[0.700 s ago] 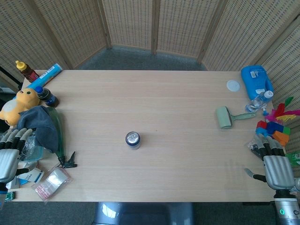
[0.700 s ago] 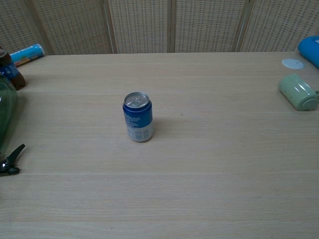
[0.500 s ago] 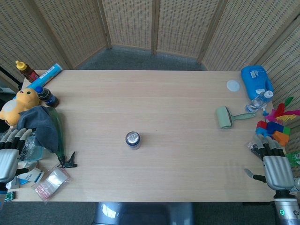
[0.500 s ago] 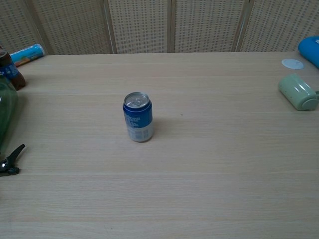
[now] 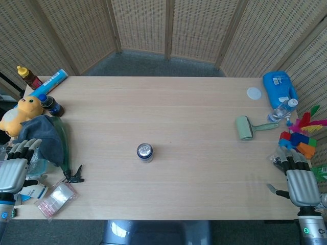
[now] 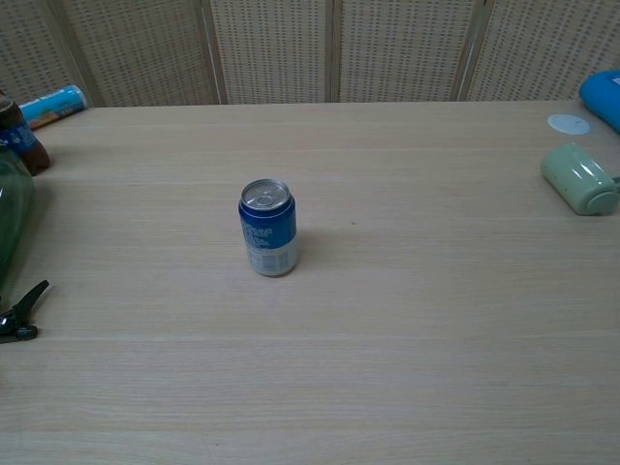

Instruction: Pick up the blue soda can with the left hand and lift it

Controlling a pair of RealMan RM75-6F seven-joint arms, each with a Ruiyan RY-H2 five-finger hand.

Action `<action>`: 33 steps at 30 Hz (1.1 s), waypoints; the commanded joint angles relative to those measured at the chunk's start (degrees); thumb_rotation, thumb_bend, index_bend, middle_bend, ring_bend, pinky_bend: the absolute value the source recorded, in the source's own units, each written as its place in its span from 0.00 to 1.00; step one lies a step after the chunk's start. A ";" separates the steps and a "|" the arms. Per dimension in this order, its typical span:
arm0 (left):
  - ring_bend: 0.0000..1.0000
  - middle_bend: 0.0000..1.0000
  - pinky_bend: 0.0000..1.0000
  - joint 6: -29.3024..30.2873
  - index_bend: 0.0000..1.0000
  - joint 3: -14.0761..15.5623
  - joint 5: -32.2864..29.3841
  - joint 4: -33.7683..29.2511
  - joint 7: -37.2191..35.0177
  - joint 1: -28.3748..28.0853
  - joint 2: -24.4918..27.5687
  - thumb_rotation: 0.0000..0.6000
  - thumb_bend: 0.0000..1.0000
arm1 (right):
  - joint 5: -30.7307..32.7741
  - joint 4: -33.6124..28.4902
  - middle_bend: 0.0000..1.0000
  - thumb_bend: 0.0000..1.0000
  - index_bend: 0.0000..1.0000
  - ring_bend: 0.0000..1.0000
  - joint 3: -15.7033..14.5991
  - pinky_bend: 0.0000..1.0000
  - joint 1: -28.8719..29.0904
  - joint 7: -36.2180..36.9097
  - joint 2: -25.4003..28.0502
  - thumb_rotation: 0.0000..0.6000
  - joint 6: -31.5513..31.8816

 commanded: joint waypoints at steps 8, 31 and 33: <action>0.00 0.00 0.00 -9.08 0.00 -4.10 -4.09 5.34 -4.81 -7.40 -5.57 1.00 0.00 | 0.89 0.80 0.00 0.00 0.00 0.00 0.24 0.00 0.23 -0.14 -0.53 0.89 -0.64; 0.00 0.00 0.00 -34.16 0.00 -8.28 -10.34 6.10 -15.98 -24.98 -13.75 1.00 0.00 | 0.47 -1.04 0.00 0.00 0.00 0.00 0.28 0.00 -0.06 2.27 1.10 0.88 -0.13; 0.00 0.00 0.00 -34.61 0.00 -8.05 -9.81 6.58 -16.75 -25.56 -14.21 1.00 0.00 | 0.38 -1.07 0.00 0.00 0.00 0.00 0.20 0.00 -0.03 2.18 1.07 0.88 -0.19</action>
